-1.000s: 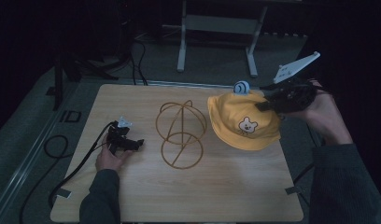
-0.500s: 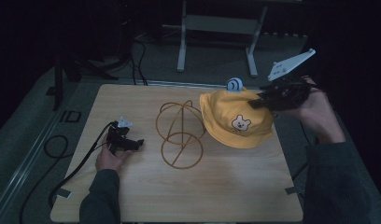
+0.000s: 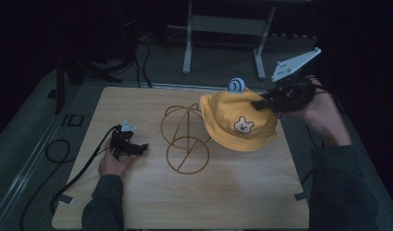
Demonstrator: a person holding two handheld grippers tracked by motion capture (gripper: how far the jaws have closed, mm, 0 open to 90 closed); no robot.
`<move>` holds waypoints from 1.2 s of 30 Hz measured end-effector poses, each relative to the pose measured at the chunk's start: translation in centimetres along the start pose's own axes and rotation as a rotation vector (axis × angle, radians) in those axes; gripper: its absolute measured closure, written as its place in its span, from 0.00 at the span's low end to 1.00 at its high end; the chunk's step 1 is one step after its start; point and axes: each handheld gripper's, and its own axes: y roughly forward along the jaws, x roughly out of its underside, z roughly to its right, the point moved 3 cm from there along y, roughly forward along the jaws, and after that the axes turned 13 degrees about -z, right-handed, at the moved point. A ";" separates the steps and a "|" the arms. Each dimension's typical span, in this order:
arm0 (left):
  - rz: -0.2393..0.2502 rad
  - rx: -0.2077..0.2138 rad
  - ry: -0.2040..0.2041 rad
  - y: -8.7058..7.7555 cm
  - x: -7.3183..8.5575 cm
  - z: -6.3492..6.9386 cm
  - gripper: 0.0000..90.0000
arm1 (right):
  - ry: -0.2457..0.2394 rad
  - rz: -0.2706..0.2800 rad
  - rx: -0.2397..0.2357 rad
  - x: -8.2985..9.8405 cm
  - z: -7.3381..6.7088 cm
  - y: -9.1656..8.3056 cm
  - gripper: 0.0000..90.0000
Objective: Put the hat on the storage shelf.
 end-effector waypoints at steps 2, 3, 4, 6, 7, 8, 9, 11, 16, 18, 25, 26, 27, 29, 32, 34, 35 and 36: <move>0.000 0.000 0.000 0.0 0.0 0.0 0.02 | -0.005 0.003 -0.001 -0.2 0.0 0.0 0.86; 0.000 0.000 0.000 0.0 0.0 0.0 0.02 | -0.006 0.005 0.000 -0.3 0.0 0.0 0.86; 0.000 0.000 0.000 0.0 0.0 0.0 0.02 | -0.006 0.005 -0.001 -0.4 0.0 0.0 0.86; 0.000 0.000 0.000 0.0 0.0 0.0 0.02 | -0.009 0.005 0.002 -0.6 0.0 0.0 0.86; 0.000 0.000 0.001 0.0 0.0 0.0 0.02 | -0.012 0.005 0.003 -0.7 0.0 0.0 0.86; 0.000 0.000 0.000 0.0 0.0 0.0 0.02 | -0.013 0.006 0.003 -0.7 -0.1 0.0 0.86; 0.000 0.000 0.001 0.0 0.0 0.0 0.02 | -0.017 0.009 0.003 -0.8 -0.1 -0.1 0.86; 0.000 0.000 0.001 0.0 0.0 0.0 0.02 | -0.019 0.012 0.003 -1.0 -0.2 -0.1 0.86; 0.000 0.000 0.001 0.0 0.0 0.0 0.02 | -0.028 0.021 0.001 -1.5 -0.3 -0.1 0.86; 0.000 0.000 0.000 0.0 0.0 0.0 0.02 | -0.029 0.023 -0.003 -1.8 -0.4 -0.1 0.86; 0.001 -0.001 0.001 0.0 0.0 0.0 0.02 | -0.041 0.025 -0.007 -2.6 -0.4 0.1 0.86; 0.001 -0.001 0.001 0.0 0.0 0.0 0.02 | -0.041 0.025 -0.007 -2.6 -0.4 0.1 0.86; 0.001 0.000 0.000 0.0 0.0 0.0 0.02 | -0.043 0.023 -0.007 -2.8 -0.5 0.2 0.86; 0.001 0.000 0.000 0.0 0.0 0.0 0.02 | -0.046 0.023 -0.006 -2.9 -0.5 0.3 0.86; 0.001 0.000 0.000 0.0 0.0 0.0 0.02 | -0.045 0.021 -0.010 -3.3 -0.5 0.4 0.86; 0.001 0.000 0.000 0.0 0.0 0.0 0.02 | -0.054 0.021 -0.013 -3.6 -0.5 0.5 0.86; 0.001 -0.001 0.000 0.0 0.0 0.0 0.02 | -0.054 0.020 -0.014 -3.7 -0.6 0.5 0.86; 0.001 -0.001 0.001 0.0 0.0 0.0 0.02 | -0.054 0.020 -0.014 -3.7 -0.6 0.5 0.86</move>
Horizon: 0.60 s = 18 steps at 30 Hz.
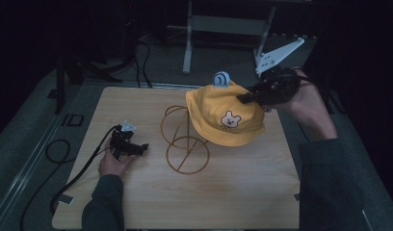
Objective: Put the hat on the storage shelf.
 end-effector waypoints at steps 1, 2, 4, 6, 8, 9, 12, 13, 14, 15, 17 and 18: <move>0.000 0.000 0.000 0.0 0.0 0.0 0.02 | -0.007 -0.003 -0.001 -0.2 0.0 0.1 0.86; 0.000 0.000 0.000 0.0 0.0 0.0 0.02 | -0.005 -0.004 -0.001 -0.3 0.0 0.1 0.86; 0.000 0.000 0.000 0.0 0.0 0.0 0.02 | -0.005 -0.004 -0.001 -0.5 0.0 0.1 0.86; 0.000 0.000 0.000 0.0 0.0 0.0 0.02 | -0.008 0.000 -0.003 -0.8 0.0 0.1 0.86; 0.001 0.000 -0.001 0.0 0.0 0.0 0.02 | -0.015 0.003 -0.004 -1.3 -0.1 0.0 0.86; 0.000 0.000 0.000 0.0 0.0 0.0 0.02 | -0.019 0.001 -0.004 -1.4 -0.2 0.1 0.86; 0.000 0.000 0.000 0.0 0.0 0.0 0.02 | -0.025 0.000 -0.006 -1.8 -0.3 0.2 0.86; 0.001 0.001 -0.002 0.0 0.0 0.0 0.02 | -0.028 -0.002 -0.007 -2.1 -0.3 0.3 0.86; 0.000 0.000 0.000 0.0 0.0 0.0 0.02 | -0.029 -0.004 -0.008 -2.3 -0.4 0.4 0.86; 0.000 0.002 0.000 0.0 0.0 0.0 0.02 | -0.029 -0.004 -0.008 -2.3 -0.4 0.4 0.86; 0.000 0.002 0.001 0.0 0.0 0.0 0.02 | -0.036 -0.007 -0.013 -2.9 -0.4 0.8 0.86; 0.000 0.002 0.001 0.0 0.0 0.0 0.02 | -0.036 -0.007 -0.013 -2.9 -0.4 0.8 0.86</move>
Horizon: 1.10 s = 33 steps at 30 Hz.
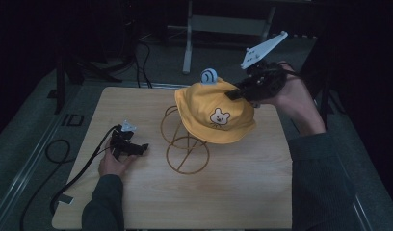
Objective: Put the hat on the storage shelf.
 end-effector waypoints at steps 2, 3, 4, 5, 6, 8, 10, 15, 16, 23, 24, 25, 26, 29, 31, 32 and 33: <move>0.000 0.000 0.000 0.0 0.0 0.0 0.02 | -0.007 -0.005 -0.003 -0.4 -0.1 0.3 0.86; 0.000 0.000 0.000 0.0 0.0 0.0 0.02 | -0.012 -0.010 -0.001 -0.5 -0.2 0.4 0.86; 0.000 0.000 0.000 0.0 0.0 0.0 0.02 | -0.012 -0.012 -0.003 -0.7 -0.2 0.6 0.86; 0.000 0.000 0.000 0.0 0.0 0.0 0.02 | -0.018 -0.013 -0.005 -0.9 -0.2 0.7 0.86; 0.000 0.000 0.000 0.0 0.0 0.0 0.02 | -0.015 -0.012 -0.007 -1.0 -0.2 0.8 0.86; 0.000 0.000 0.000 0.0 0.0 0.0 0.02 | -0.019 -0.018 -0.009 -1.4 -0.2 0.9 0.86; 0.000 0.000 0.000 0.0 0.0 0.0 0.02 | -0.023 -0.020 -0.012 -1.7 -0.2 1.1 0.86; 0.001 0.001 0.001 0.0 0.0 0.0 0.02 | -0.029 -0.039 -0.016 -2.6 0.0 1.8 0.86; 0.001 0.001 0.001 0.0 0.0 0.0 0.02 | -0.029 -0.044 -0.018 -2.8 -0.1 2.0 0.86; 0.002 0.002 0.002 0.0 0.0 0.0 0.02 | -0.050 -0.079 -0.031 -4.2 -0.3 3.6 0.86; 0.002 0.002 0.002 0.0 0.0 0.0 0.02 | -0.053 -0.082 -0.037 -4.4 -0.3 3.8 0.86; 0.002 0.001 0.002 0.0 0.0 0.0 0.02 | -0.053 -0.085 -0.042 -4.6 -0.4 4.0 0.86; 0.002 0.002 0.002 0.0 0.0 0.0 0.02 | -0.057 -0.094 -0.047 -4.9 -0.4 4.4 0.86; 0.002 0.002 0.002 0.0 0.0 0.0 0.02 | -0.057 -0.109 -0.047 -5.2 -0.5 4.7 0.86; 0.002 0.002 0.003 0.0 0.0 0.0 0.02 | -0.058 -0.117 -0.045 -5.6 -0.6 4.9 0.86; 0.002 0.002 0.002 0.0 0.0 0.0 0.02 | -0.062 -0.126 -0.047 -5.9 -0.8 5.1 0.86; 0.002 0.002 0.003 0.0 0.0 0.0 0.02 | -0.062 -0.126 -0.047 -5.9 -0.8 5.1 0.86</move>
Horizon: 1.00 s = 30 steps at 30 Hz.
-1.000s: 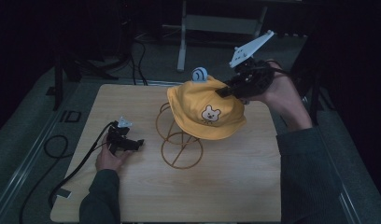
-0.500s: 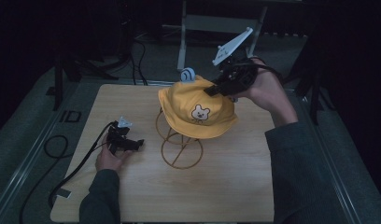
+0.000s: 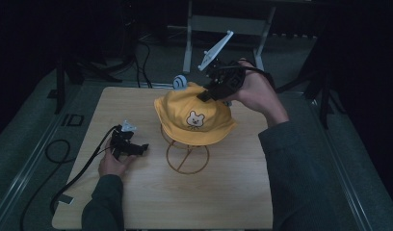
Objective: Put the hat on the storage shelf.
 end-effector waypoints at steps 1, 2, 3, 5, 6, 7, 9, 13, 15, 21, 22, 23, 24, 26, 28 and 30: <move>0.000 0.000 0.000 0.0 0.0 0.0 0.02 | -0.003 -0.005 -0.001 -0.2 -0.1 0.1 0.86; 0.000 0.000 0.000 0.0 0.0 0.0 0.02 | -0.008 -0.008 -0.001 -0.3 -0.1 0.2 0.86; 0.000 0.000 0.000 0.0 0.0 0.0 0.02 | -0.005 -0.011 -0.004 -0.4 -0.2 0.3 0.86; 0.000 0.000 0.000 0.0 0.0 0.0 0.02 | -0.001 -0.016 -0.006 -0.8 -0.1 0.6 0.85; 0.000 0.000 0.001 0.0 0.0 0.0 0.02 | 0.000 -0.018 -0.006 -0.9 0.0 0.8 0.85; 0.000 0.001 0.000 0.0 0.0 0.0 0.02 | 0.000 -0.018 -0.006 -0.9 0.0 0.8 0.85; 0.000 0.000 0.000 0.0 0.0 0.0 0.02 | -0.002 -0.026 -0.010 -1.0 0.0 1.1 0.85; 0.000 0.000 0.000 0.0 0.0 0.0 0.02 | -0.007 -0.040 -0.014 -1.4 -0.2 1.7 0.85; 0.000 0.000 0.001 0.0 0.0 0.0 0.02 | -0.012 -0.047 -0.014 -1.6 -0.2 2.1 0.85; 0.000 0.001 0.001 0.0 0.0 0.0 0.02 | -0.002 -0.051 -0.023 -2.1 -0.2 2.9 0.84; 0.000 0.001 0.000 0.0 0.0 0.0 0.02 | -0.002 -0.051 -0.023 -2.1 -0.2 2.9 0.84; 0.000 0.001 0.001 0.0 0.0 0.0 0.02 | -0.004 -0.050 -0.028 -2.2 -0.2 3.0 0.84; 0.000 0.001 0.000 0.0 0.0 0.0 0.02 | -0.001 -0.048 -0.030 -2.3 -0.3 3.1 0.84; 0.000 0.001 0.001 0.0 0.0 0.0 0.02 | -0.006 -0.047 -0.038 -2.5 -0.4 3.3 0.84; 0.000 0.000 0.001 0.0 0.0 0.0 0.02 | -0.009 -0.050 -0.044 -2.7 -0.6 3.6 0.84; 0.000 0.001 0.001 0.0 0.0 0.0 0.02 | -0.016 -0.051 -0.045 -2.8 -0.6 3.9 0.83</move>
